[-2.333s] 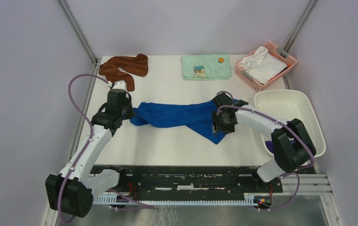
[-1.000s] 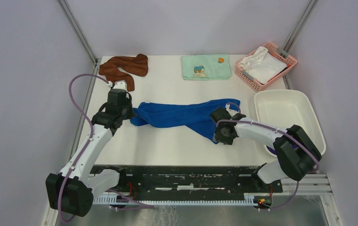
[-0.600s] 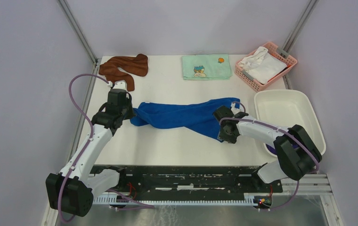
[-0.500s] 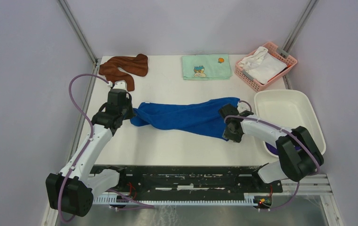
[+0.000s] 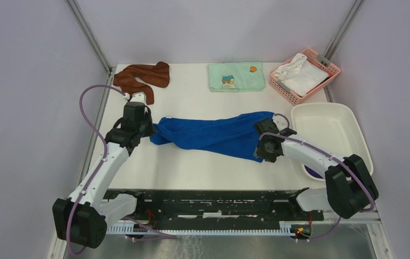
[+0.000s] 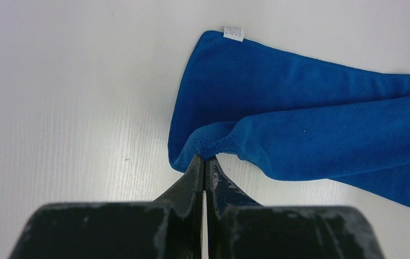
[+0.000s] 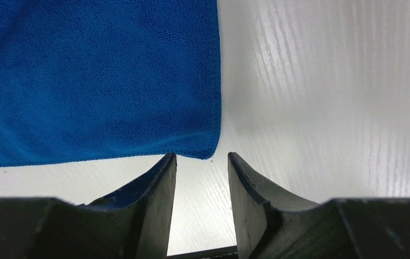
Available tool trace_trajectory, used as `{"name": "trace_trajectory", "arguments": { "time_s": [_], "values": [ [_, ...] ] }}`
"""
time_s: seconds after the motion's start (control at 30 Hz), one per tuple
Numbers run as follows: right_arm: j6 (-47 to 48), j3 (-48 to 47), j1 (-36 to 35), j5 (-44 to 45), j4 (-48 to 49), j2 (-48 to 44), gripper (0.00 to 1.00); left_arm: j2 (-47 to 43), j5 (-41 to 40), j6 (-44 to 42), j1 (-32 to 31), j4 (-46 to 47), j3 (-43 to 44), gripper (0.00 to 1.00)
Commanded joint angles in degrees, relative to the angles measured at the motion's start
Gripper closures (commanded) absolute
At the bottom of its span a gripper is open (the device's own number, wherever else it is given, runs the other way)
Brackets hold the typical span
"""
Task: Roll the towels
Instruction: Flatten out the towel at the center of the board.
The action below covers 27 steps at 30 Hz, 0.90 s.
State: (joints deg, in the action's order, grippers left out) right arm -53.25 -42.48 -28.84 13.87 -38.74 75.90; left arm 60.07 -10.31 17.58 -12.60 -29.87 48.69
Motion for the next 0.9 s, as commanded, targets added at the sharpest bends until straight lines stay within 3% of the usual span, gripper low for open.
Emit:
{"name": "trace_trajectory", "arguments": {
  "time_s": [0.0, 0.33, 0.57, 0.87],
  "values": [
    [-1.96, 1.45, -0.17, -1.15, 4.84, 2.34, 0.52, -0.40, 0.47, -3.36, 0.27, 2.50, 0.33, 0.97],
    [-4.27, 5.24, -0.08, -0.31, 6.88, 7.19, 0.57, -0.40, -0.32, -3.26, 0.30, 2.34, 0.32, 0.97],
    [-4.05, 4.56, 1.61, 3.10, 3.37, 3.98, 0.76, 0.21, -0.91, -2.59, 0.29, 1.73, 1.06, 0.97],
    [4.42, -3.01, 8.68, 5.94, -3.18, -5.96, 0.98, 1.70, -1.90, -0.67, 1.46, 0.23, 4.65, 0.97]
  ]
}}
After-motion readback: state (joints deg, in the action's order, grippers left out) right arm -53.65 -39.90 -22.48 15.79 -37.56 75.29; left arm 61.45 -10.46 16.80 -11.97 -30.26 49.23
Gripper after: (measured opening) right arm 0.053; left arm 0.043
